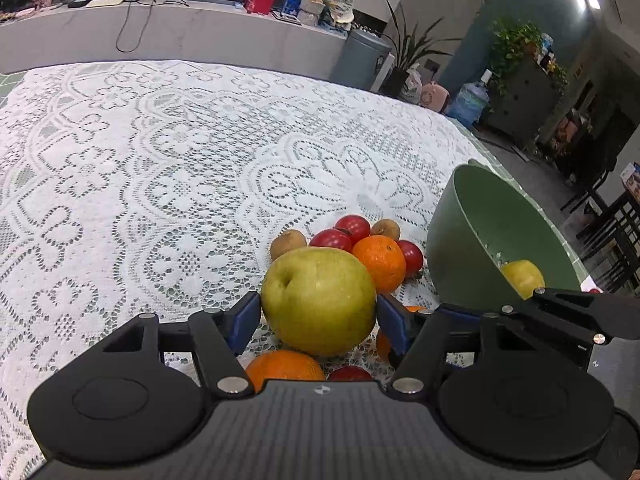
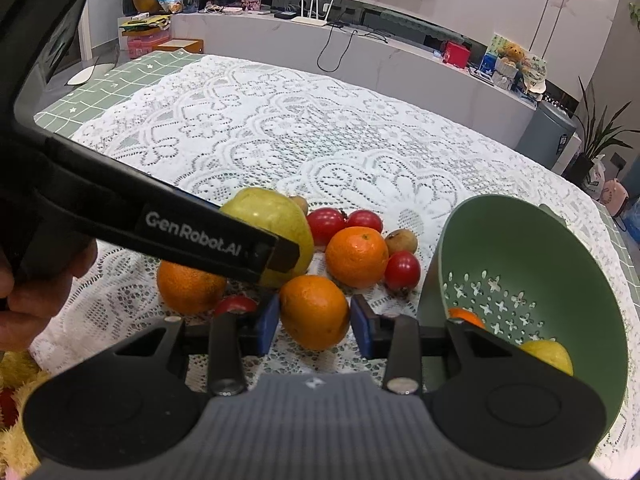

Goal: Organize fruits
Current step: 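Grasp an orange with the right tool while the left tool grasps a yellow pear, then lift the orange and pear and carry them over the green colander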

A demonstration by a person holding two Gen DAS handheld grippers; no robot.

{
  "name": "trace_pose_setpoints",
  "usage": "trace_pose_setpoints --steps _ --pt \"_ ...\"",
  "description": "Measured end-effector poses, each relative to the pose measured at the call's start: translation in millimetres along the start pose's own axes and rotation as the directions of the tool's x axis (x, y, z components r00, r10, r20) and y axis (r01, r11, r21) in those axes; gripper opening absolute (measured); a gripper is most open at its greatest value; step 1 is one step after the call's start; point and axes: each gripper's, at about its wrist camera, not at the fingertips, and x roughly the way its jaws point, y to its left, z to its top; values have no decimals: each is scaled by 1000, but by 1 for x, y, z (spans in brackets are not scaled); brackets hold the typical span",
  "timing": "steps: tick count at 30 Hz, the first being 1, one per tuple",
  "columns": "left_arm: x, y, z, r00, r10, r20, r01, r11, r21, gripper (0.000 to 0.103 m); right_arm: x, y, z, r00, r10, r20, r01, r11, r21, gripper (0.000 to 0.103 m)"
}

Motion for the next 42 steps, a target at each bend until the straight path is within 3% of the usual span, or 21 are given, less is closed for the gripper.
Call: trace_pose_setpoints --steps 6,17,28,42 --pt "-8 2 -2 1000 3 13 -2 1000 -18 71 -7 1 -3 1000 1 25 -1 1000 -11 36" --pt "-8 7 1 1000 -5 -5 5 999 -51 72 9 -1 1 998 10 -58 -9 1000 15 36" --pt "3 16 8 998 -53 -27 50 993 -104 75 16 1 5 997 5 -80 -4 1000 6 42" --pt "2 7 3 1000 -30 -4 30 998 -53 74 12 0 2 997 -1 -81 2 1000 16 38"
